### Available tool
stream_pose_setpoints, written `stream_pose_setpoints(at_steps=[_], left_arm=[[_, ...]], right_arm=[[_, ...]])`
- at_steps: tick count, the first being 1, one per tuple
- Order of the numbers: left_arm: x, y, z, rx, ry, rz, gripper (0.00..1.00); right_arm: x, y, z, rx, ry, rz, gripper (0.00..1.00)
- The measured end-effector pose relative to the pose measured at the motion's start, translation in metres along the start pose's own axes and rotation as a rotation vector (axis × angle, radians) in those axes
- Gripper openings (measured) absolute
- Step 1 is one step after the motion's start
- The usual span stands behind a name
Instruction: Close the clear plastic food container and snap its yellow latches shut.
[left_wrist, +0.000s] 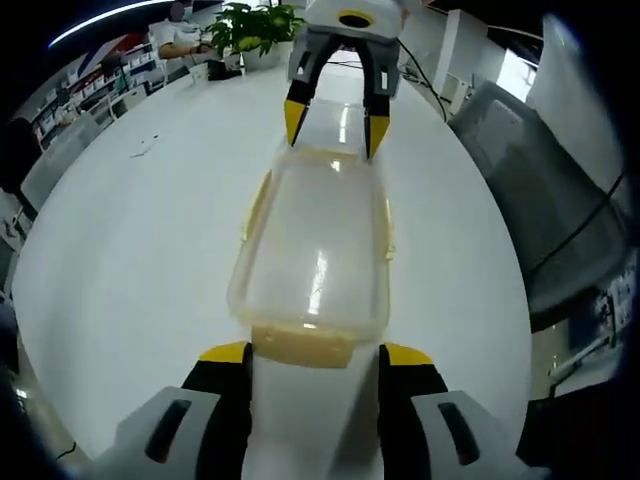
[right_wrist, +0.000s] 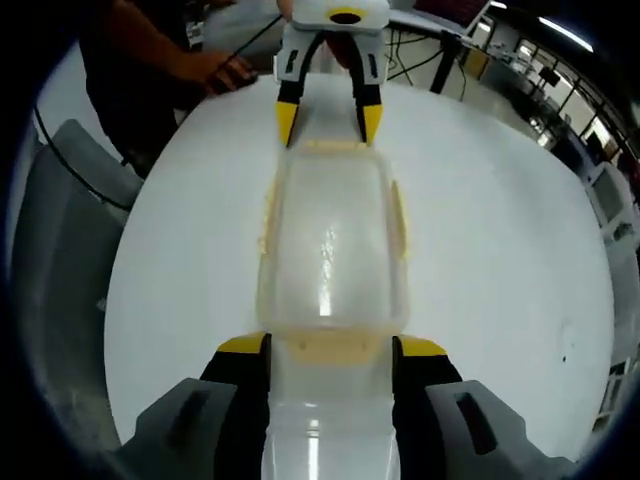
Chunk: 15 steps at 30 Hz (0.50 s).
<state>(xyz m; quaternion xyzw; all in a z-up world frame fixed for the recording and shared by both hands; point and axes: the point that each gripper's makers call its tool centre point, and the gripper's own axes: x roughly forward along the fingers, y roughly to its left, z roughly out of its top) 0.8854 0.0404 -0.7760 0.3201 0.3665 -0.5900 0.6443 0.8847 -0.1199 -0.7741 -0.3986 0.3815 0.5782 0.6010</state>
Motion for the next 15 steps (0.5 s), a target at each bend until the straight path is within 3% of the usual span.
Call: stream_pose_setpoints(at_steps=[3,15], left_arm=[[0.000,0.003,0.001,0.001,-0.007,0.002,0.43],[0.003,0.010,0.001,0.038,-0.024,0.022,0.37]], right_arm=[[0.003,0.000,-0.006,-0.019,0.030,-0.004,0.46],[0.009,-0.001,-0.008,-0.008,0.038,0.008,0.42]])
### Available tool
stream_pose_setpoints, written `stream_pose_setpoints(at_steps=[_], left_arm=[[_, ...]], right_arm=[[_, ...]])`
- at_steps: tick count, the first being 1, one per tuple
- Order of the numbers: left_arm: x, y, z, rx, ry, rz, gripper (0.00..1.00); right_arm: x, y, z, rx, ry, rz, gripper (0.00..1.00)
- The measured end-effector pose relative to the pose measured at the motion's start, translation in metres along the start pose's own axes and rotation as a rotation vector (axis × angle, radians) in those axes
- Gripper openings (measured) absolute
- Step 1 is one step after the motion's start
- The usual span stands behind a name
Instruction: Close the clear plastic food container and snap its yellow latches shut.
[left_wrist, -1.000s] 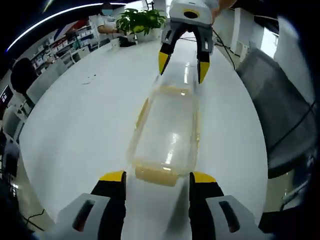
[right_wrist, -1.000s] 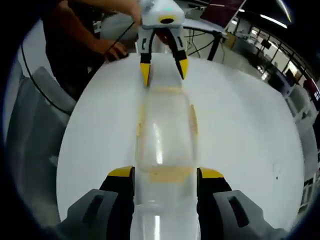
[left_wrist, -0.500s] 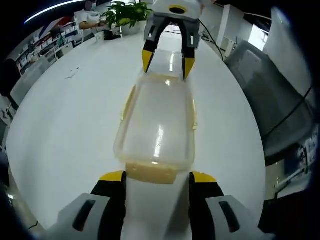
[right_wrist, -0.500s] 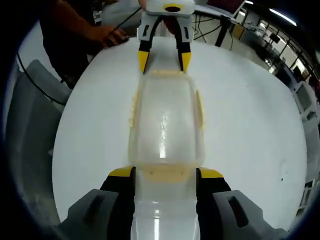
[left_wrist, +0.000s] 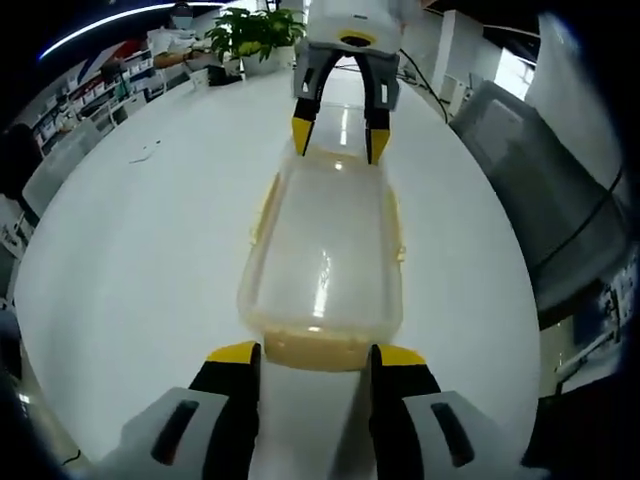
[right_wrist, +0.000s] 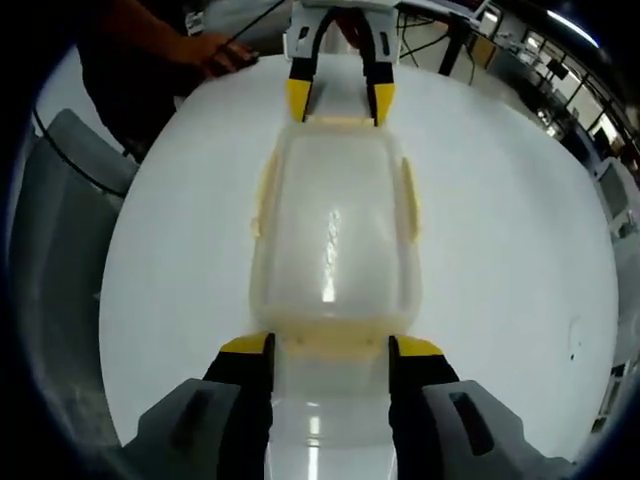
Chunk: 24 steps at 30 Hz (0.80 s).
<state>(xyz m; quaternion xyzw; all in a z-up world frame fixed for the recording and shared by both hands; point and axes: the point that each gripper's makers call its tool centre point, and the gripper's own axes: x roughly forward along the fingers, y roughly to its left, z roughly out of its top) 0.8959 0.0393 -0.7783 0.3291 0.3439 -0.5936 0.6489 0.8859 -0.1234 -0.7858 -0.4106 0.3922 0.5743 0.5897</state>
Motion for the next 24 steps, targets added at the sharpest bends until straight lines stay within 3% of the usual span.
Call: stream_pose_setpoints(at_steps=[5,24], left_arm=[[0.0005,0.0007,0.0002,0.005,-0.010,-0.001,0.37],[0.0022,-0.0031,0.0002,0.017,-0.012,-0.006,0.33]], right_arm=[[0.0008,-0.0014,-0.0006,-0.008,0.001,-0.002,0.38],[0.0014,-0.0014,-0.0011,-0.010,-0.002,-0.003,0.37]])
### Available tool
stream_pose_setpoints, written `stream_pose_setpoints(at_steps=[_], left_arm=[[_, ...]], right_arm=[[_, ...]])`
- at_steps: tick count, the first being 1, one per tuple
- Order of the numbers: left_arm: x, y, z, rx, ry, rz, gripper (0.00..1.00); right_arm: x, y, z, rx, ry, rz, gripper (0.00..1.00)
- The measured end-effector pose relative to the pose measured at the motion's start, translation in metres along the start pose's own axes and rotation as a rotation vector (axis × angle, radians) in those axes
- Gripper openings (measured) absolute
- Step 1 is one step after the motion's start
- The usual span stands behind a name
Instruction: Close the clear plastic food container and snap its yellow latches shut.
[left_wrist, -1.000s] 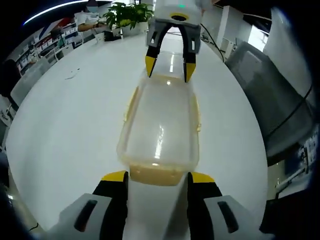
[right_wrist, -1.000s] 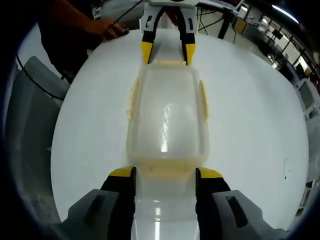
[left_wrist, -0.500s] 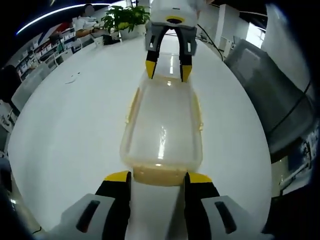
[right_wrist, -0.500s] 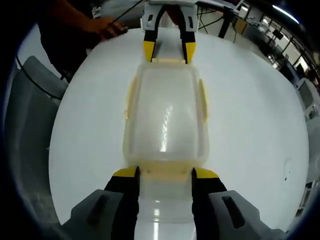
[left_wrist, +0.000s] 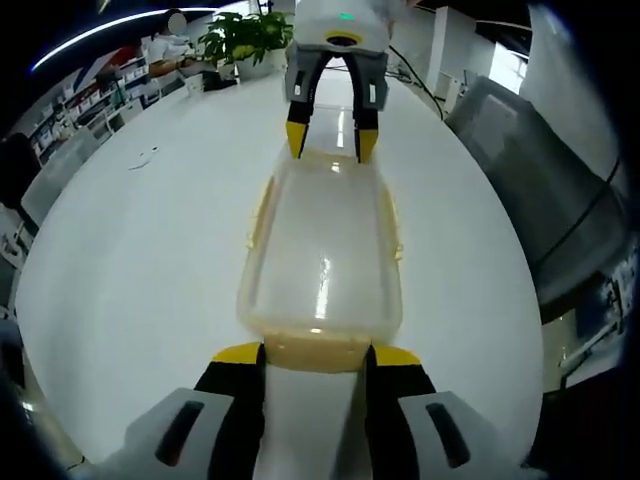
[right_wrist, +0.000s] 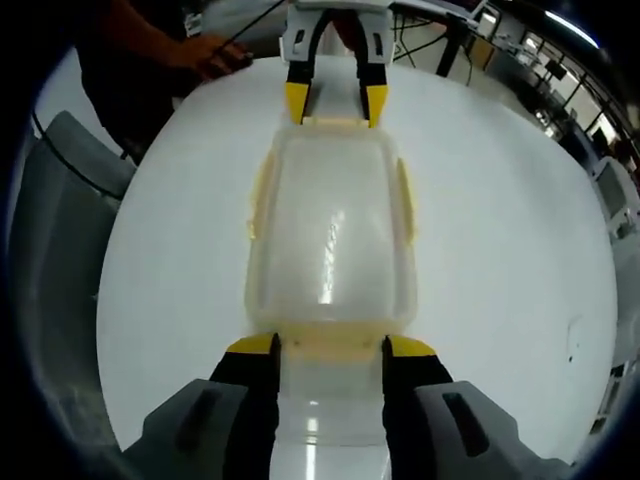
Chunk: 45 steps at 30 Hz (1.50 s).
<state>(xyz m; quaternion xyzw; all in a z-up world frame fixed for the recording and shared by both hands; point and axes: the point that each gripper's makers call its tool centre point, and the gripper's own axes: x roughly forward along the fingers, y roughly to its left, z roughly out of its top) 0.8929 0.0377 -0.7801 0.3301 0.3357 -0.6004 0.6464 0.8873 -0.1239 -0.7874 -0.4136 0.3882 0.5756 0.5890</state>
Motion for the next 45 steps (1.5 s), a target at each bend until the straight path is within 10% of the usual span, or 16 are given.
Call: stream_pose_setpoints(at_steps=[24,35,45], left_arm=[[-0.039,-0.006,0.018,-0.004,0.032,0.021,0.32],[-0.070,-0.010,0.061,0.006,0.034,0.039,0.32],[-0.059,-0.014,0.115,0.029,0.002,0.036,0.32]], right_arm=[[-0.031,0.001,0.021,-0.020,-0.060,-0.033,0.36],[-0.079,0.001,0.023,-0.031,-0.112,-0.048,0.36],[-0.121,0.006,-0.015,-0.026,-0.106,-0.066,0.36]])
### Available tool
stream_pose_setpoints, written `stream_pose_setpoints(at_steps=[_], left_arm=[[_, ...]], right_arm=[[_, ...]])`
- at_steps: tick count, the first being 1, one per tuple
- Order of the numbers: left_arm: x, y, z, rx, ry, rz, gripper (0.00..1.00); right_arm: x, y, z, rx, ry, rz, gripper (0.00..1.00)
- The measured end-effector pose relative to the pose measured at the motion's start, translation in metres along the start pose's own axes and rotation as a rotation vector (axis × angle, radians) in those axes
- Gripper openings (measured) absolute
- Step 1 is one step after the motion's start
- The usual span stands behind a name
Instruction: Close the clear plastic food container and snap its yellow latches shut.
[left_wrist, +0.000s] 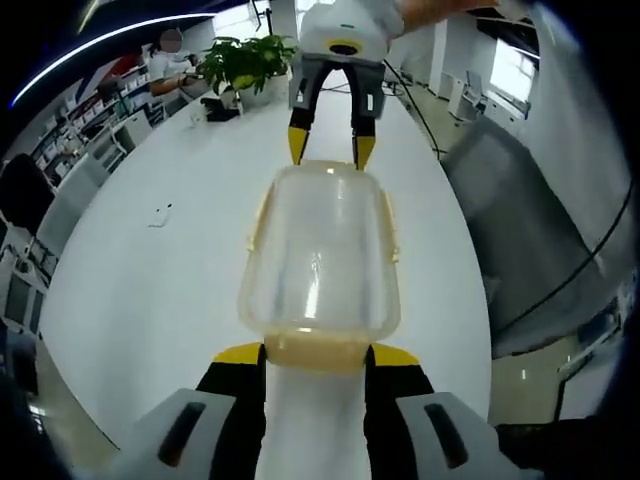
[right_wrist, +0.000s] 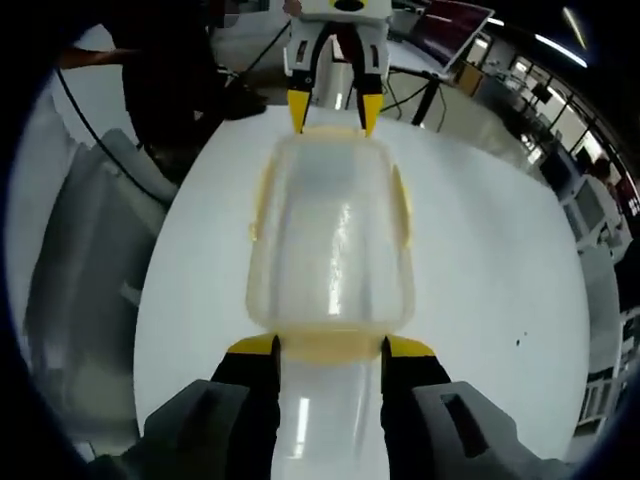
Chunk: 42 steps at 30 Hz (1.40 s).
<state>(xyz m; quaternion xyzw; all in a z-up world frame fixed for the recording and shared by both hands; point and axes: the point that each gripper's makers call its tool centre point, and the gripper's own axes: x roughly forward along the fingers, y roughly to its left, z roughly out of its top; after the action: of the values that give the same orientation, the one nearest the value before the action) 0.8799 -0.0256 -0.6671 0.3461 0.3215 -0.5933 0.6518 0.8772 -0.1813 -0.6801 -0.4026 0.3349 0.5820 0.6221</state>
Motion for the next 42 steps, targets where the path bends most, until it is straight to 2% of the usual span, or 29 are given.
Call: stream_pose_setpoints(at_steps=[10,23,34,42], left_arm=[[0.027,-0.004,0.039,0.031,-0.017,-0.024,0.32],[0.060,-0.001,0.075,0.070,-0.026,-0.037,0.32],[0.097,0.000,0.098,0.097,-0.040,-0.045,0.32],[0.114,0.002,0.101,0.101,-0.028,-0.045,0.32]], right_arm=[[-0.023,0.009,-0.042,0.032,0.022,-0.009,0.36],[-0.039,0.014,-0.090,0.077,0.026,-0.020,0.36],[-0.047,0.019,-0.130,0.106,0.037,-0.024,0.36],[-0.040,0.017,-0.147,0.112,0.051,-0.015,0.36]])
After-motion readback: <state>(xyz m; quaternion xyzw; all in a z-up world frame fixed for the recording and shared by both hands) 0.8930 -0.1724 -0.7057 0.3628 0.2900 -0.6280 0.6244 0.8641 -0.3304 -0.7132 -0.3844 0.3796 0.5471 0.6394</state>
